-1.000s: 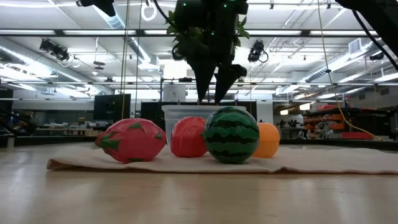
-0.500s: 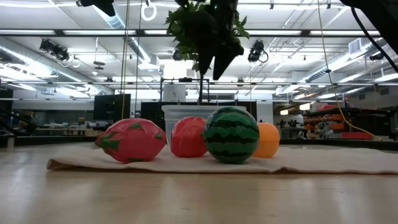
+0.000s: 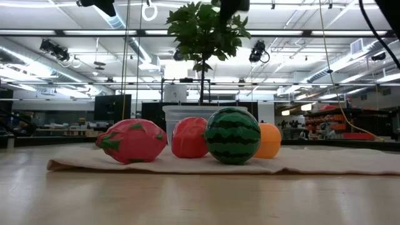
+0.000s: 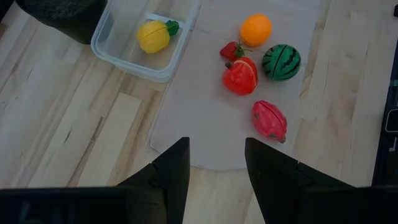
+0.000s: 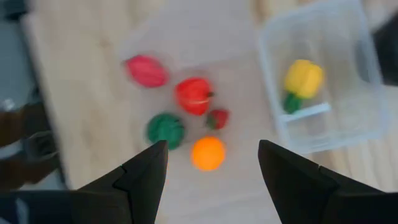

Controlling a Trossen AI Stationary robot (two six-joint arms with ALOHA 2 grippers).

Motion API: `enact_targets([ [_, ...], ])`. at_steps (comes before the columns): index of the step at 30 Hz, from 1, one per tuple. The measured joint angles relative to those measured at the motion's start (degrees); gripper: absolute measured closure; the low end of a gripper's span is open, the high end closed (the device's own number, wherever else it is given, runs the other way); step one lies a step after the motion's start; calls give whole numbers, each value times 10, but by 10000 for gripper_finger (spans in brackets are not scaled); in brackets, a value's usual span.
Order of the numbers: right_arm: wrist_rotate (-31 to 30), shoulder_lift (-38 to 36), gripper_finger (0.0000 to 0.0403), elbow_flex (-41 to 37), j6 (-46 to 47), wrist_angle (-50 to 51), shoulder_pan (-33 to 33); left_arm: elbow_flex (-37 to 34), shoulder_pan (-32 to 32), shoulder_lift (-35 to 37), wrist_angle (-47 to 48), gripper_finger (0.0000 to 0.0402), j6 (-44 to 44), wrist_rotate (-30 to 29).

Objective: Pick and placing Produce into tupperware
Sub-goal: Put the orange into the transparent bin

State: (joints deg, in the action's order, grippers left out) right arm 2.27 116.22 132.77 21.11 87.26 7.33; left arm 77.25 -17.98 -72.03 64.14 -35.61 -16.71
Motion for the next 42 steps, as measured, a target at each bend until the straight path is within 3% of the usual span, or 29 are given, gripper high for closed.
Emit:
enact_targets([
  [12,-24,-125,151,-24,35,27,106,0,0,0,-2,239,-13,0],
  [19,-28,-169,154,-137,35,28,148,0,0,0,-3,239,-25,0],
  [26,-52,-196,154,-305,32,-35,146,0,0,0,-3,239,-27,0],
  [30,-9,-195,154,-372,22,-103,137,0,0,0,-3,239,-27,0],
  [34,19,-181,154,-389,1,-165,121,0,0,0,-3,239,-27,0],
  [42,20,-135,154,-374,-59,-184,80,0,0,0,-3,239,-8,0],
])
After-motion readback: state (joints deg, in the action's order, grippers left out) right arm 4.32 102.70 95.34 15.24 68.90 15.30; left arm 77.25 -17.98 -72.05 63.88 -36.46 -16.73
